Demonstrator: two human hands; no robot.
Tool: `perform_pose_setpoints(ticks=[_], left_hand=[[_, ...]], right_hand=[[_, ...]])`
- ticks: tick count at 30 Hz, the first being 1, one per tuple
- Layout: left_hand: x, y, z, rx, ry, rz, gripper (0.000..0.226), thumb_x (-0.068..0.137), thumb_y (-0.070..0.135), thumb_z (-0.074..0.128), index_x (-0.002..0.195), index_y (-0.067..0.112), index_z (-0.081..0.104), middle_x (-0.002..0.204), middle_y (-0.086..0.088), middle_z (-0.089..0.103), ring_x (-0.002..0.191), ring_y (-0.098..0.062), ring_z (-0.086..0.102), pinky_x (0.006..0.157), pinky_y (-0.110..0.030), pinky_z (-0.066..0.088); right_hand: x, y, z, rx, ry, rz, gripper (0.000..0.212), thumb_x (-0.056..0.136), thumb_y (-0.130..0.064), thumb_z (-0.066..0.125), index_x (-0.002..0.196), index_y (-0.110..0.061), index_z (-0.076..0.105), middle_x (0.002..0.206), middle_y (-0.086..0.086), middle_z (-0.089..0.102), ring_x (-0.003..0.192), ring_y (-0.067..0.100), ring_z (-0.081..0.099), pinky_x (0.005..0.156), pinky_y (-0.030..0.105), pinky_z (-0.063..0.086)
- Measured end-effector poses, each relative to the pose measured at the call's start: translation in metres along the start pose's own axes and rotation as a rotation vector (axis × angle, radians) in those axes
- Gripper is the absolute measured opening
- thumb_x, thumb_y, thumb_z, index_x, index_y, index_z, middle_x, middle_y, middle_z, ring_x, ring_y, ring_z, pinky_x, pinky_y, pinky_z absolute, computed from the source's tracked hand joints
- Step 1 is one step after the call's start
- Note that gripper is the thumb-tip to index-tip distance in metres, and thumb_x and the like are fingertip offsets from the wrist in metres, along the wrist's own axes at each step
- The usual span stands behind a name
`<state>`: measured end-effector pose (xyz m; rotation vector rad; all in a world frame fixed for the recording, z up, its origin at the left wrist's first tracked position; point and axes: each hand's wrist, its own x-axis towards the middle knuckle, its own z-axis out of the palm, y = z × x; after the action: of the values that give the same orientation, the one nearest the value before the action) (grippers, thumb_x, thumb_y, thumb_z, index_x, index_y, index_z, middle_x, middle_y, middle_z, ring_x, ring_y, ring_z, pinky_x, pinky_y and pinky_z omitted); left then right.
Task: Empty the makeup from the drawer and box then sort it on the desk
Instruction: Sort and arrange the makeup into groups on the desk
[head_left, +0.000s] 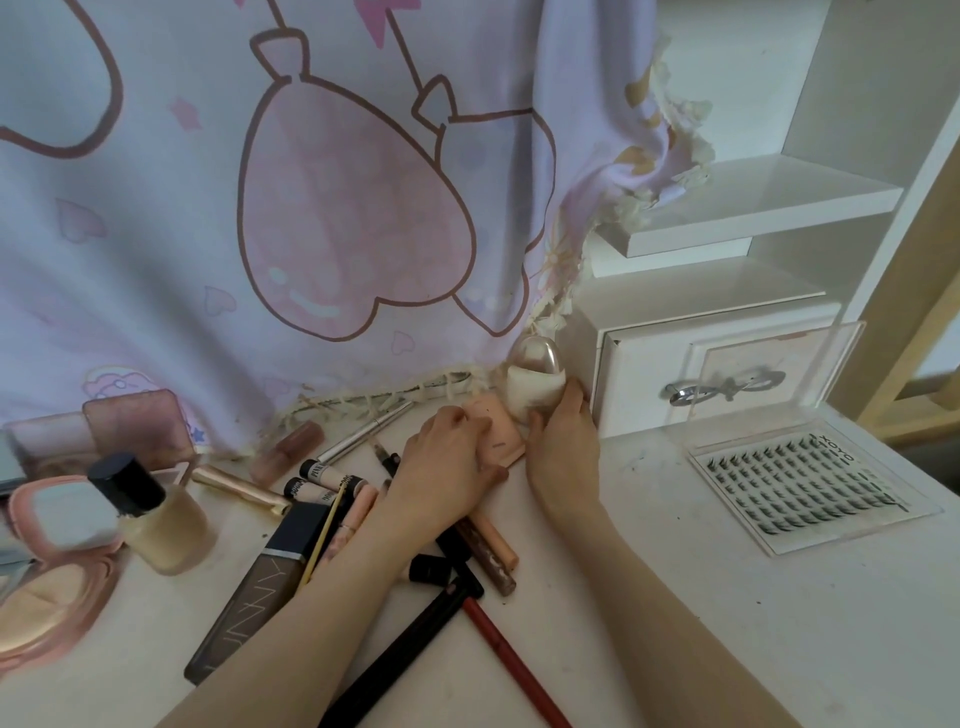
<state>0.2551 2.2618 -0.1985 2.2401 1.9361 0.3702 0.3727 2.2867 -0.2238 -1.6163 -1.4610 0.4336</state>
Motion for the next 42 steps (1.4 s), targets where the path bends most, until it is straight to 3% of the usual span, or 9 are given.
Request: perform_pose_setpoints(ticks=[8,14,20,24,26,30,34,38,42], left_hand=[[-0.022,0.000,-0.009,0.035,0.065,0.065,0.056,0.095,0.042,0.042,0.144,0.024,0.024,0.154,-0.007,0.014,0.142,-0.020,0.011,0.112,-0.034,0.015],[-0.084,-0.028,-0.035,-0.160,0.487,0.090,0.030,0.088,0.016,0.059,0.118,0.017,0.060,0.127,-0.002,0.052,0.119,-0.018,0.044,0.099,-0.032,0.034],[-0.118,-0.094,-0.074,0.106,0.815,-0.117,0.041,0.081,0.007,0.061,0.121,0.007,0.053,0.120,-0.021,0.051,0.111,-0.038,0.043,0.087,-0.049,0.036],[-0.127,-0.130,-0.086,-0.021,0.758,-0.368,0.080,0.072,0.009,0.074,0.139,0.003,0.031,0.133,-0.029,0.039,0.123,-0.045,0.033,0.099,-0.054,0.027],[-0.132,-0.133,-0.089,-0.219,0.683,-0.410,0.087,0.075,0.008,0.073,0.144,0.002,0.021,0.135,-0.027,0.038,0.124,-0.040,0.034,0.100,-0.045,0.028],[-0.137,-0.138,-0.074,-0.537,0.632,-0.477,0.074,0.083,0.013,0.066,0.143,0.009,0.023,0.128,-0.015,0.048,0.116,-0.030,0.046,0.085,-0.029,0.032],[-0.133,-0.151,-0.064,-0.503,0.559,-0.533,0.034,0.085,0.024,0.063,0.112,0.006,0.052,0.096,-0.010,0.060,0.093,-0.032,0.056,0.071,-0.032,0.035],[-0.138,-0.138,-0.070,-0.436,0.631,-0.487,0.026,0.084,0.022,0.063,0.104,0.006,0.056,0.087,-0.006,0.057,0.085,-0.028,0.052,0.069,-0.031,0.032],[-0.141,-0.111,-0.091,-0.477,0.682,-0.323,0.027,0.083,0.022,0.066,0.106,0.011,0.057,0.091,0.001,0.061,0.086,-0.018,0.055,0.076,-0.030,0.039]], right_hand=[[-0.013,0.003,-0.005,0.029,-0.038,0.034,0.050,0.089,-0.012,0.053,0.132,0.003,0.033,0.125,0.020,0.048,0.116,0.035,0.046,0.089,0.038,0.040],[-0.046,0.007,-0.011,-0.404,-0.138,-0.050,0.067,0.093,-0.036,0.044,0.145,-0.003,0.017,0.150,0.013,0.024,0.140,0.027,0.019,0.117,0.037,0.011],[-0.063,0.003,-0.019,-0.535,-0.311,-0.073,0.059,0.099,-0.043,0.022,0.147,-0.010,0.018,0.156,0.006,0.016,0.145,0.022,0.007,0.117,0.040,0.000],[-0.065,0.002,-0.020,-0.540,-0.335,-0.076,0.058,0.099,-0.042,0.017,0.147,-0.011,0.021,0.157,0.004,0.015,0.145,0.020,0.006,0.118,0.040,0.000],[-0.065,0.003,-0.021,-0.533,-0.334,-0.071,0.056,0.099,-0.041,0.016,0.147,-0.011,0.022,0.156,0.004,0.016,0.145,0.019,0.007,0.118,0.040,0.001],[-0.066,0.002,-0.020,-0.560,-0.327,-0.084,0.057,0.099,-0.042,0.016,0.147,-0.012,0.024,0.156,0.004,0.018,0.145,0.020,0.008,0.117,0.040,0.002],[-0.066,0.001,-0.020,-0.547,-0.325,-0.087,0.057,0.099,-0.042,0.017,0.147,-0.012,0.025,0.156,0.004,0.018,0.145,0.020,0.009,0.117,0.041,0.002],[-0.066,0.002,-0.021,-0.505,-0.327,-0.065,0.055,0.099,-0.039,0.020,0.145,-0.011,0.028,0.155,0.004,0.023,0.144,0.019,0.013,0.117,0.039,0.003],[-0.067,-0.004,-0.031,-0.100,-0.181,-0.056,0.041,0.099,-0.030,0.034,0.133,-0.010,0.047,0.138,0.005,0.048,0.131,0.019,0.039,0.114,0.032,0.020]])
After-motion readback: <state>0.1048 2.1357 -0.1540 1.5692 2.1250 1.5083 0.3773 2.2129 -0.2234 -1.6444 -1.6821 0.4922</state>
